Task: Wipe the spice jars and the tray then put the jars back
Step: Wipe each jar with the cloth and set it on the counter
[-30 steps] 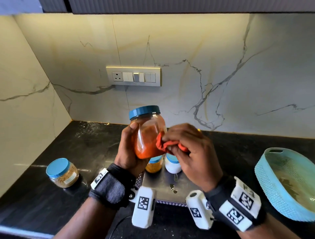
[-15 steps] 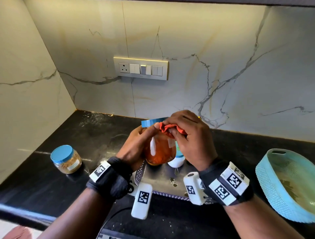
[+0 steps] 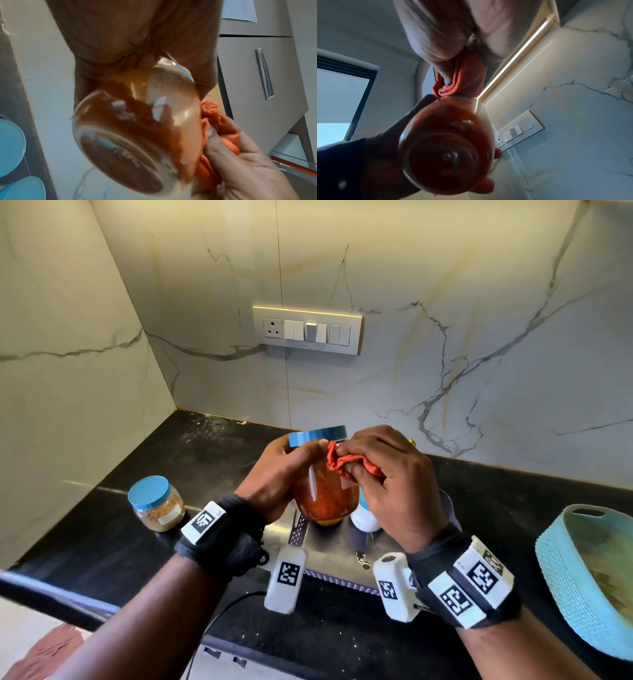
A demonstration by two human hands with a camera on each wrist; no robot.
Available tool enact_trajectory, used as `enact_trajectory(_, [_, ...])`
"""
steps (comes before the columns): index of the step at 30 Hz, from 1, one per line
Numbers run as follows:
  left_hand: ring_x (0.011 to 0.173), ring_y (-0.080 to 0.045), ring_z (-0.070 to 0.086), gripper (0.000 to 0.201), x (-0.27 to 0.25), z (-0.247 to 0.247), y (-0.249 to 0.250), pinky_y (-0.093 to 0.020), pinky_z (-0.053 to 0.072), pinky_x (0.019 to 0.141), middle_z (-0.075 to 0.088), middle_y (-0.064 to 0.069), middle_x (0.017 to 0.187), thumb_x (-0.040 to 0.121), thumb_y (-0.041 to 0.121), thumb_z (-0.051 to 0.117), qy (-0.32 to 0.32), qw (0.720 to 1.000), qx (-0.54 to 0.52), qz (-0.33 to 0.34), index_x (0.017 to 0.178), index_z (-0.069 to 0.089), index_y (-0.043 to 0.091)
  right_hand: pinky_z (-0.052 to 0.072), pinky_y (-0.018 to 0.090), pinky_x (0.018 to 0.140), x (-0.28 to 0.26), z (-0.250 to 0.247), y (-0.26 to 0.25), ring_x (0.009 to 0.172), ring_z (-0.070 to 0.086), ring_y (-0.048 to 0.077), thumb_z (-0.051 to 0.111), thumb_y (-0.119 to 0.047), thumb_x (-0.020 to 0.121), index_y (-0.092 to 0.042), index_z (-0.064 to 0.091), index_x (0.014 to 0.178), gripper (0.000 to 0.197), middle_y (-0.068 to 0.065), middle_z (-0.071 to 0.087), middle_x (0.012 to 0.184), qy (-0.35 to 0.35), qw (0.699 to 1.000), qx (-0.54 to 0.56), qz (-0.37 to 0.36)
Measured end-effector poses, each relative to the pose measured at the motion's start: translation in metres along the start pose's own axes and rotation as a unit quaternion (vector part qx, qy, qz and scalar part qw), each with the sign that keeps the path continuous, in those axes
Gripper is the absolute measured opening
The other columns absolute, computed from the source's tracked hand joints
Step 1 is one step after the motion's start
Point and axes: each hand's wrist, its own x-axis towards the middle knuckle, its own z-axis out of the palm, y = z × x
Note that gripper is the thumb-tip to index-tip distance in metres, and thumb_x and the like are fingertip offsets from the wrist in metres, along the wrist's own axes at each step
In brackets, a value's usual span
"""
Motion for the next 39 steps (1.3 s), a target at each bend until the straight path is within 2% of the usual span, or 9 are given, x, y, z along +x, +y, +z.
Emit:
enact_trajectory(9, [0.11,-0.032,0.069,0.079,-0.015,-0.054,0.001,-0.044,0.059,0.092,0.068,-0.022,0.123,0.065,0.043,0.079,0.062,0.997,0.051,-0.01,0.131,0.059,0.004,0.052,0.026,0.084,-0.039,0.039,-0.008,0.097,0.061,0.014,0.077,-0.005,0.082,-0.013,0.077,0.099,0.019,0.001,0.065,0.102,-0.096,0.994,0.03,-0.041])
enact_trajectory(12, [0.117,-0.025,0.066,0.074,-0.017,-0.08,0.007,-0.03,0.061,0.085,0.067,-0.008,0.126,0.065,0.04,0.084,0.029,0.985,0.162,-0.053,0.13,0.056,0.018,0.052,0.026,0.083,-0.045,0.05,-0.006,0.096,0.061,0.013,0.081,-0.004,0.08,-0.013,0.078,0.099,0.021,-0.002,0.065,0.102,-0.122,0.991,0.042,-0.014])
enact_trajectory(14, [0.117,-0.018,0.062,0.074,-0.012,-0.097,0.012,-0.019,0.055,0.087,0.062,0.002,0.122,0.068,0.033,0.09,0.006,0.943,0.329,-0.037,0.13,0.052,0.02,0.052,0.024,0.084,-0.046,0.055,-0.004,0.096,0.062,0.011,0.081,-0.002,0.078,-0.014,0.078,0.097,0.023,-0.004,0.065,0.102,-0.114,0.992,0.057,0.015])
enact_trajectory(17, [0.113,-0.014,0.052,0.086,0.004,-0.122,0.018,-0.019,0.045,0.096,0.051,0.001,0.121,0.062,0.053,0.085,-0.045,0.814,0.579,0.007,0.133,0.054,0.016,0.049,0.021,0.086,-0.046,0.061,-0.002,0.096,0.063,0.011,0.081,0.0,0.078,-0.015,0.078,0.097,0.024,-0.004,0.065,0.102,-0.106,0.992,0.058,0.047])
enact_trajectory(21, [0.116,-0.021,0.052,0.085,0.028,-0.153,0.035,-0.026,0.043,0.098,0.052,-0.005,0.128,0.067,0.05,0.084,-0.102,0.72,0.686,-0.027,0.137,0.054,0.012,0.049,0.021,0.088,-0.051,0.07,-0.001,0.097,0.063,0.013,0.08,0.001,0.079,-0.014,0.078,0.099,0.025,-0.004,0.065,0.103,-0.124,0.988,0.066,0.062])
enact_trajectory(25, [0.12,-0.025,0.052,0.096,0.051,-0.178,0.051,-0.04,0.047,0.101,0.056,-0.005,0.132,0.056,0.066,0.064,-0.117,0.675,0.725,-0.066,0.138,0.054,0.018,0.05,0.022,0.088,-0.06,0.079,0.003,0.097,0.063,0.01,0.08,0.004,0.077,-0.012,0.077,0.098,0.027,-0.006,0.065,0.101,-0.121,0.981,0.096,0.117])
enact_trajectory(30, [0.119,-0.023,0.046,0.079,0.076,-0.218,0.032,-0.029,0.037,0.095,0.048,-0.008,0.136,0.074,0.027,0.088,-0.128,0.64,0.751,-0.104,0.142,0.05,0.016,0.051,0.024,0.09,-0.067,0.083,0.008,0.1,0.064,0.009,0.08,0.004,0.077,-0.015,0.077,0.099,0.029,-0.008,0.065,0.101,-0.12,0.977,0.081,0.157])
enact_trajectory(34, [0.122,-0.034,0.05,0.092,0.096,-0.248,0.012,-0.042,0.047,0.1,0.048,-0.013,0.137,0.066,0.033,0.093,-0.149,0.579,0.789,-0.139,0.144,0.045,0.018,0.043,0.008,0.092,-0.067,0.085,0.011,0.102,0.06,0.0,0.08,0.008,0.074,-0.014,0.077,0.097,0.033,-0.015,0.063,0.101,-0.117,0.976,0.058,0.174])
enact_trajectory(39, [0.124,-0.036,0.053,0.095,0.118,-0.271,-0.004,-0.049,0.049,0.102,0.05,-0.012,0.139,0.065,0.034,0.094,-0.172,0.53,0.817,-0.152,0.145,0.044,0.019,0.042,0.007,0.091,-0.066,0.092,0.012,0.101,0.06,-0.001,0.081,0.006,0.074,-0.017,0.076,0.098,0.033,-0.016,0.062,0.101,-0.12,0.973,0.039,0.194])
